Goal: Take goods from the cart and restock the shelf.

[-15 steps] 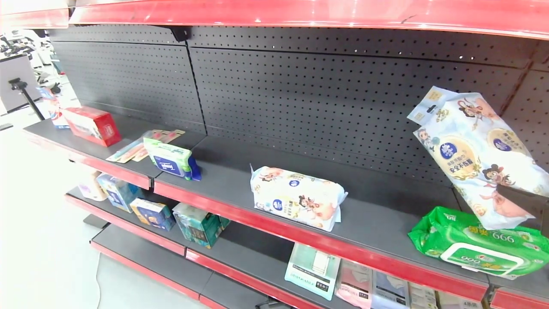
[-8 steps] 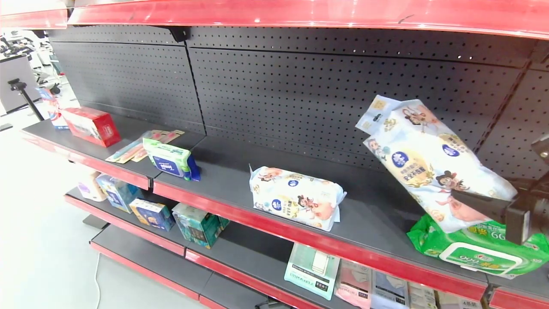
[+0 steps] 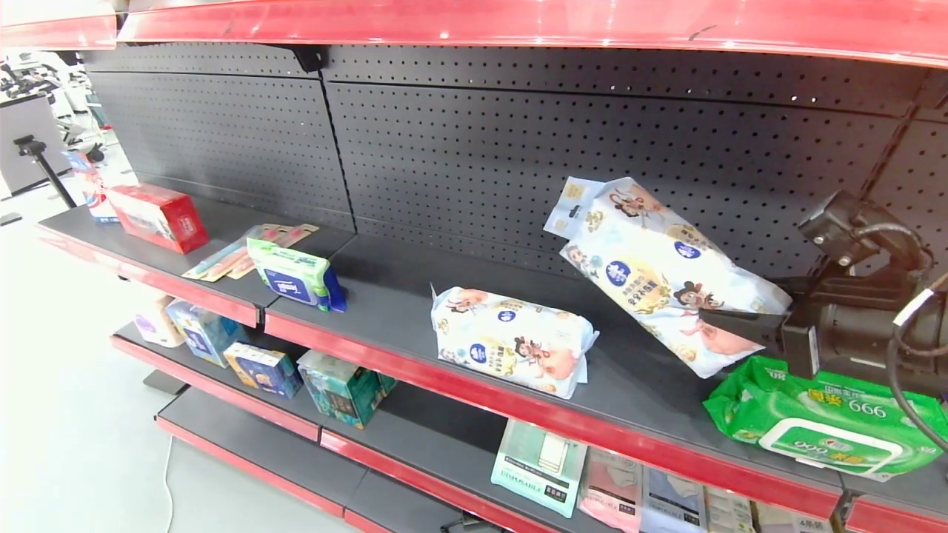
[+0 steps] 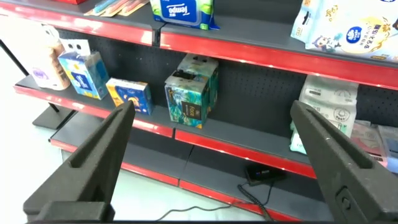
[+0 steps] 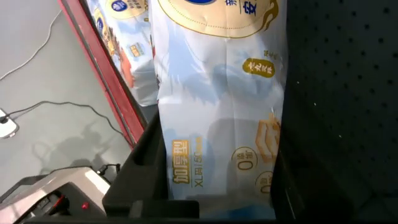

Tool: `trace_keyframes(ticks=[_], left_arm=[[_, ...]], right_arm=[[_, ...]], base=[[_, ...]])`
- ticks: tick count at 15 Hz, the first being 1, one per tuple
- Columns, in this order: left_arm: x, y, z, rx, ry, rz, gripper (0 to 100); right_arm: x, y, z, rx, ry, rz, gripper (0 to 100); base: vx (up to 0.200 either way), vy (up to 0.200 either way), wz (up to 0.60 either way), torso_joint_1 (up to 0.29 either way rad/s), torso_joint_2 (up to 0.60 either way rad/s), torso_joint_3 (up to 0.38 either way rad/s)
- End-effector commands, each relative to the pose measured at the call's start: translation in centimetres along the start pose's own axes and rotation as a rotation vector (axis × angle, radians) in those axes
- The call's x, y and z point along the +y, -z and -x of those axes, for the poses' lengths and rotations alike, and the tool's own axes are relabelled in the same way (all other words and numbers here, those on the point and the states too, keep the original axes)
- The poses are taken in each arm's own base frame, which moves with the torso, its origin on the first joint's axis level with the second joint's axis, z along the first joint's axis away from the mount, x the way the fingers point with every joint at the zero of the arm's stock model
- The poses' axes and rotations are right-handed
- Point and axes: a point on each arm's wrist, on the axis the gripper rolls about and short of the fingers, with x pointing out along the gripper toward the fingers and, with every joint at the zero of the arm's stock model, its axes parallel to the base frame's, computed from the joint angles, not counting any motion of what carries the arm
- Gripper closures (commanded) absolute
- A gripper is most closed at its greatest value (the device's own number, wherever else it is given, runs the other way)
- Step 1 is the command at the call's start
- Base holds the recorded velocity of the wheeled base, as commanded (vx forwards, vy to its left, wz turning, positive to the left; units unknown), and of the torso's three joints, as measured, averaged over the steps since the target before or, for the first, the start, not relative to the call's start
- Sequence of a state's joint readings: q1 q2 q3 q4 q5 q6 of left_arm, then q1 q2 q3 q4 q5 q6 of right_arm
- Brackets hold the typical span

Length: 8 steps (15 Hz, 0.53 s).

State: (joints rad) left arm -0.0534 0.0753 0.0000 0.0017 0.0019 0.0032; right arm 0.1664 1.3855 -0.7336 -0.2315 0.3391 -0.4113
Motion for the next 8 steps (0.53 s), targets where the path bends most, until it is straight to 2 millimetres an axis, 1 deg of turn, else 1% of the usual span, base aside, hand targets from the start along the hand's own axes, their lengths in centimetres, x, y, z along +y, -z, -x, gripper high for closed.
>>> trace_keyframes(ticks=[1,2,3,4,8], left_arm=[[0.0,0.0,0.0,0.003,-0.001,0.0,0],[0.0,0.0,0.0,0.003,0.001,0.0,0],[0.0,0.0,0.0,0.003,0.001,0.0,0],[0.0,0.0,0.0,0.003,0.001,0.0,0],[0.0,0.0,0.0,0.003,-0.001,0.0,0]], right_arm=[[-0.6,0.0,-1.9,0.02,-0.019,-0.004,100],[-0.7,-0.1,-2.1,0.017,-0.023,-0.002,100],[-1.2,-0.1,-3.3,-0.01,-0.041,0.021,100],[-1.4,-0.1,-4.0,-0.024,-0.039,0.043,100],[-1.7,0.1,-5.3,-0.031,-0.055,0.045,100]], base=[[0.0,0.0,0.0,0.0,0.0,0.0],[0.0,0.0,0.0,0.0,0.0,0.0],[0.0,0.0,0.0,0.0,0.0,0.0],[0.0,0.0,0.0,0.0,0.0,0.0],[0.0,0.0,0.0,0.0,0.0,0.0]])
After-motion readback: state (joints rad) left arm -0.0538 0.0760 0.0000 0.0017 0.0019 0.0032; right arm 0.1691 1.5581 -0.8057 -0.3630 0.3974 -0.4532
